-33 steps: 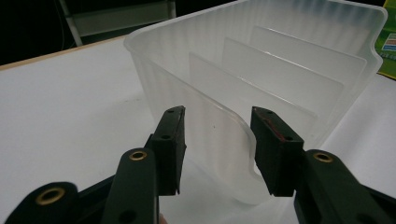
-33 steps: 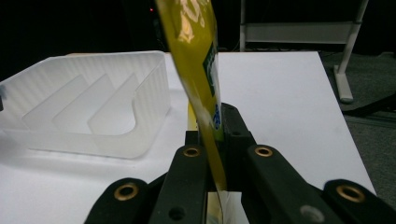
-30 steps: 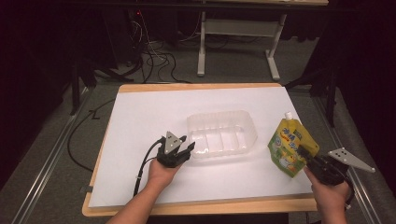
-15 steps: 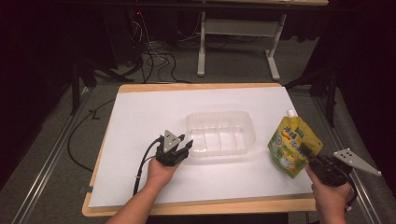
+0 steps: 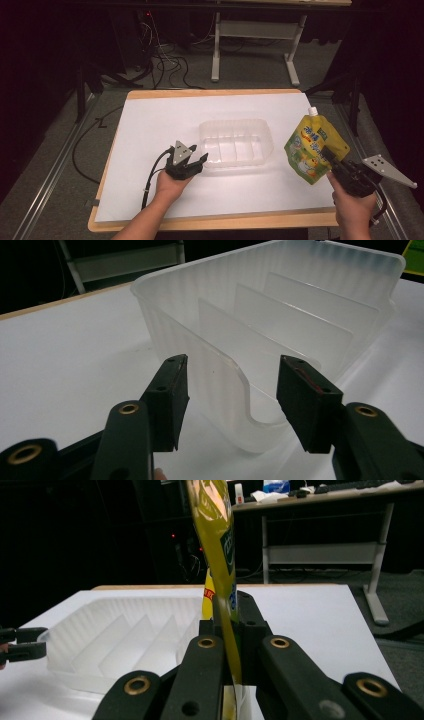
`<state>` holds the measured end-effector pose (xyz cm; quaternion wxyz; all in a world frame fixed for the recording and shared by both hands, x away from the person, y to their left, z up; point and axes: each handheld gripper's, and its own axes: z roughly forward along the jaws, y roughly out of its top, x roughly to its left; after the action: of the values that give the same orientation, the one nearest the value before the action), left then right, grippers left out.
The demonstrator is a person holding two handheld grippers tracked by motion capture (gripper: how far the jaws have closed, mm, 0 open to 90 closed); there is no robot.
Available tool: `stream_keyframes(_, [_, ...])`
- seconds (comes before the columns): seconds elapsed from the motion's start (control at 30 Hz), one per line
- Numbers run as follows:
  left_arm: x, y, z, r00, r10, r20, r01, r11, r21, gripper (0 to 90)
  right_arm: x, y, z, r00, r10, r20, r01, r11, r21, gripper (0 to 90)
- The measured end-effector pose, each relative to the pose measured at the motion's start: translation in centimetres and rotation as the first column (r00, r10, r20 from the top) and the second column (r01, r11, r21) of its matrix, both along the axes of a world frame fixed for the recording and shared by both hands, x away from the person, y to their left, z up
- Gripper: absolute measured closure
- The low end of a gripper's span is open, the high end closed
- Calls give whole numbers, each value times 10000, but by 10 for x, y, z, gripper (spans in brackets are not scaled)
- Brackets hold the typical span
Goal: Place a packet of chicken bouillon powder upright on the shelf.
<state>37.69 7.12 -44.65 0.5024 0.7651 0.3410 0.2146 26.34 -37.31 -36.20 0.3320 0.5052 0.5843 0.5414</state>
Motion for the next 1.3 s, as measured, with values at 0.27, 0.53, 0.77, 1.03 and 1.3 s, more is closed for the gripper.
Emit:
stream_keyframes(0.27, [-2, 9, 4, 10000, -21, 4, 21, 9996, -275, 435, 8, 14, 19, 9991, 225, 365, -228, 9997, 87, 900])
stream_keyframes(0.53, [-7, 16, 6, 9999, -163, 26, 164, 9991, -385, 423, 22, 36, 37, 9966, 478, 676, -495, 9985, 250, 900])
stream_keyframes(0.77, [-12, 17, 5, 9996, -263, 67, 265, 9991, -327, 420, 36, 54, 40, 9923, 1012, 717, -1038, 9941, 326, 900])
stream_keyframes(1.03, [-18, 24, 5, 9989, -422, 180, 428, 9985, -333, 419, 58, 78, 39, 9895, 1362, 486, -1377, 9900, 296, 900])
stream_keyframes(1.3, [-19, 29, 6, 9989, -362, 300, 374, 9985, -400, 411, 76, 98, 33, 9896, 1409, 286, -1418, 9893, 352, 900])
